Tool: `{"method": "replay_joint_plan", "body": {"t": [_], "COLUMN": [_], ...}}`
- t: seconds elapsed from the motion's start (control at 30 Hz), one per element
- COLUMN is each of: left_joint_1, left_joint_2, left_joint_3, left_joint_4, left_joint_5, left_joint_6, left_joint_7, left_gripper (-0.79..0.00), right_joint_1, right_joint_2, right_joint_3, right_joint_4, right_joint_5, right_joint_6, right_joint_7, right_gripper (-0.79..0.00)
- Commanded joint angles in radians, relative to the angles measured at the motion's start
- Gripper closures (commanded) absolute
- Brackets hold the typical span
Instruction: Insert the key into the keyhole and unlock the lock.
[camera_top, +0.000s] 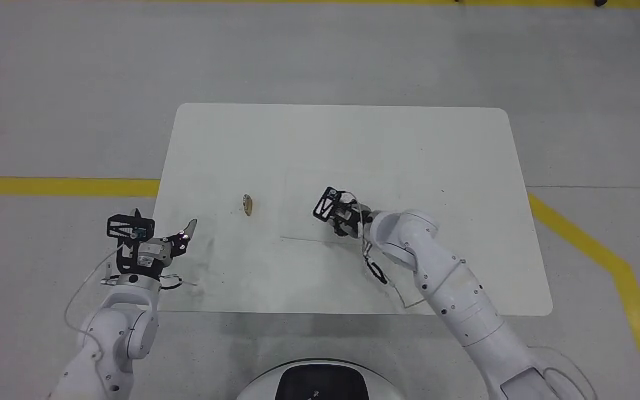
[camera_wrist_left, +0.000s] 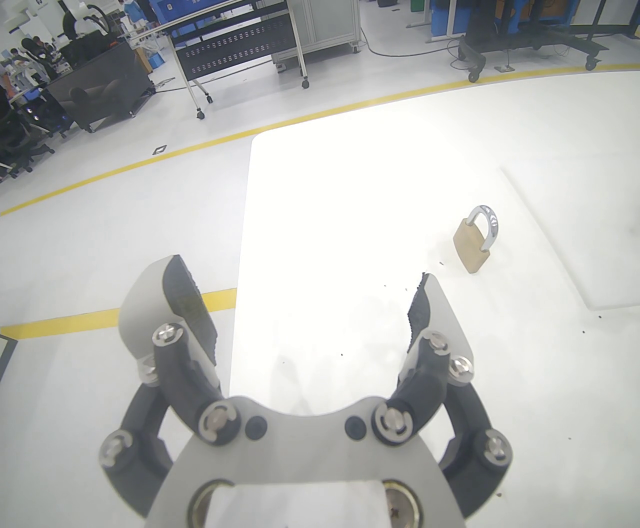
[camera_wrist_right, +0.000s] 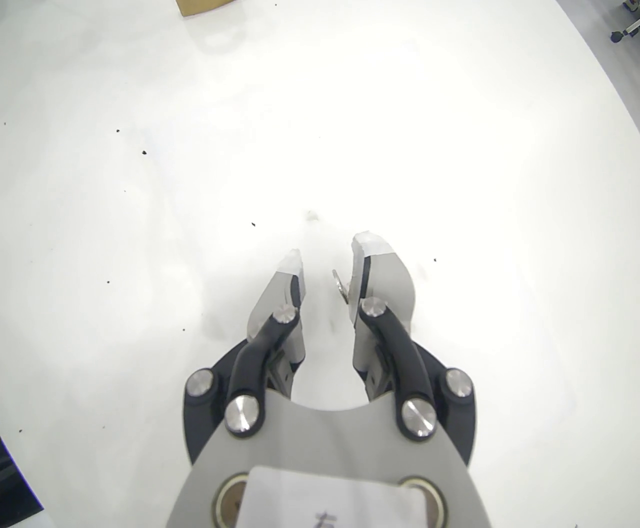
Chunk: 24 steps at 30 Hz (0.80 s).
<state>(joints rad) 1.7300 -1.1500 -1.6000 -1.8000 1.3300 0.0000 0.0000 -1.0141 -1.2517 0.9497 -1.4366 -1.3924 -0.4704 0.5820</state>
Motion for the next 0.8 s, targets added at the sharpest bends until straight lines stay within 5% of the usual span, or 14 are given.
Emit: {"method": "replay_joint_plan", "body": {"t": [0.0, 0.33, 0.53, 0.77], "left_joint_1": [0.000, 0.000, 0.000, 0.000], "left_joint_2": [0.000, 0.000, 0.000, 0.000], "left_joint_3": [0.000, 0.000, 0.000, 0.000], "left_joint_4": [0.000, 0.000, 0.000, 0.000], "left_joint_5": [0.000, 0.000, 0.000, 0.000], "left_joint_6": [0.000, 0.000, 0.000, 0.000], "left_joint_7": [0.000, 0.000, 0.000, 0.000], "left_gripper": [-0.785, -0.785, -0.785, -0.785], "right_joint_1": [-0.002, -0.110, -0.242, -0.388], "right_joint_2": [0.001, 0.026, 0.050, 0.067], "right_joint_3": [0.004, 0.076, 0.176, 0.304], "right_joint_4": [0.001, -0.134, -0.259, -0.328], "right_joint_5": [0.000, -0.072, -0.097, 0.046], "right_joint_6": [-0.002, 0.031, 0.082, 0.088], "right_joint_7": [-0.007, -0.082, -0.234, -0.455], "right_gripper": [0.000, 0.000, 0.000, 0.000]}}
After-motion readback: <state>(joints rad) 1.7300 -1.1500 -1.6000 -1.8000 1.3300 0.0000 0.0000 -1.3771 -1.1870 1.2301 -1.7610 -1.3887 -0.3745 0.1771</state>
